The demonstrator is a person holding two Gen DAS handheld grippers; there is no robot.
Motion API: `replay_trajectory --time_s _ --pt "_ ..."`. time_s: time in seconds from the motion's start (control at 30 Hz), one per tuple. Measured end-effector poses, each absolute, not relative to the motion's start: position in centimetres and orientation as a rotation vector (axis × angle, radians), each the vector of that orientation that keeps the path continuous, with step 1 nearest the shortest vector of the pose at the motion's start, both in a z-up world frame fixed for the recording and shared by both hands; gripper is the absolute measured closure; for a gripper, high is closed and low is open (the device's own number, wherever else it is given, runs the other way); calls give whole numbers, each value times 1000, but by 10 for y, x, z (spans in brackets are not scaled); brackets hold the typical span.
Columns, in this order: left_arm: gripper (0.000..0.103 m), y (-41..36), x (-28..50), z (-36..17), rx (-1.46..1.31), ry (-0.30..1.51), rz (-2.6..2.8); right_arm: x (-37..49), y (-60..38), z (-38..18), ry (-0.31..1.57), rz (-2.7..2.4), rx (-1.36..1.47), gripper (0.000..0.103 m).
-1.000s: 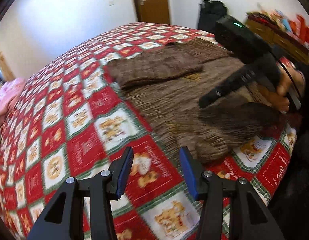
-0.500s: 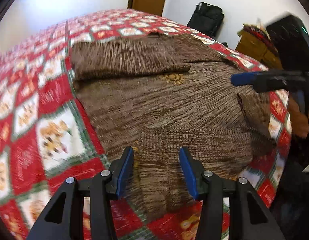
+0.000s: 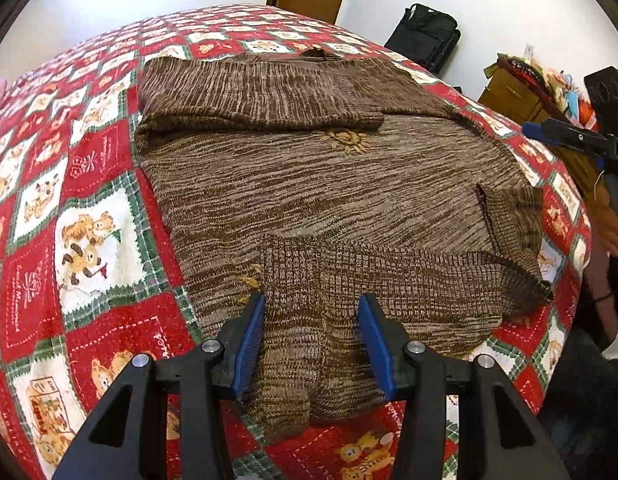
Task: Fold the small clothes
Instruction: 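Grasp the folded hem edge with the left gripper while the right gripper grasps it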
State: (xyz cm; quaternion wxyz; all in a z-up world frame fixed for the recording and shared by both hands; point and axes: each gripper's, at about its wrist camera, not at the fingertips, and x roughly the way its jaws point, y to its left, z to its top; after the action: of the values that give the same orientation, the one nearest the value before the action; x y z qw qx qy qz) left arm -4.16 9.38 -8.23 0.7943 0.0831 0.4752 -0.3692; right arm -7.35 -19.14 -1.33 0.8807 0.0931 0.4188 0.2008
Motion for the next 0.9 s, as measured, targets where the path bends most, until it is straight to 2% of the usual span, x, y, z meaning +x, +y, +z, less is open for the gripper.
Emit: replay_trajectory --time_s 0.17,0.37,0.47,0.53,0.57,0.6,0.63,0.7,0.8,0.9 --pt "57 99 -39 -83 128 1030 -800 -82 -197 -23 939 358 -39 40" --pt "56 90 -35 -82 169 1044 -814 -63 -160 -66 1029 430 -261 41" --pt "48 83 -37 -82 210 1041 -823 -56 -146 -90 1087 485 -335 43" --pt "46 83 -38 -83 204 1040 -819 -58 -137 -103 1104 506 -395 42" --pt "46 84 -38 -83 192 1036 -807 -62 -133 -103 1086 507 -438 43" --pt "46 85 -38 -83 173 1032 -801 -68 -130 -102 1066 521 -473 55" --pt "48 87 -40 -83 169 1021 -794 -73 -130 -99 1065 544 -487 74" --pt "72 87 -45 -84 193 994 -756 -79 -132 -98 1086 562 -475 88" --pt "86 94 -47 -82 151 998 -743 -91 -137 -90 1059 545 -477 90" --pt "88 100 -49 -74 106 981 -754 -94 -150 -66 1010 539 -333 91"
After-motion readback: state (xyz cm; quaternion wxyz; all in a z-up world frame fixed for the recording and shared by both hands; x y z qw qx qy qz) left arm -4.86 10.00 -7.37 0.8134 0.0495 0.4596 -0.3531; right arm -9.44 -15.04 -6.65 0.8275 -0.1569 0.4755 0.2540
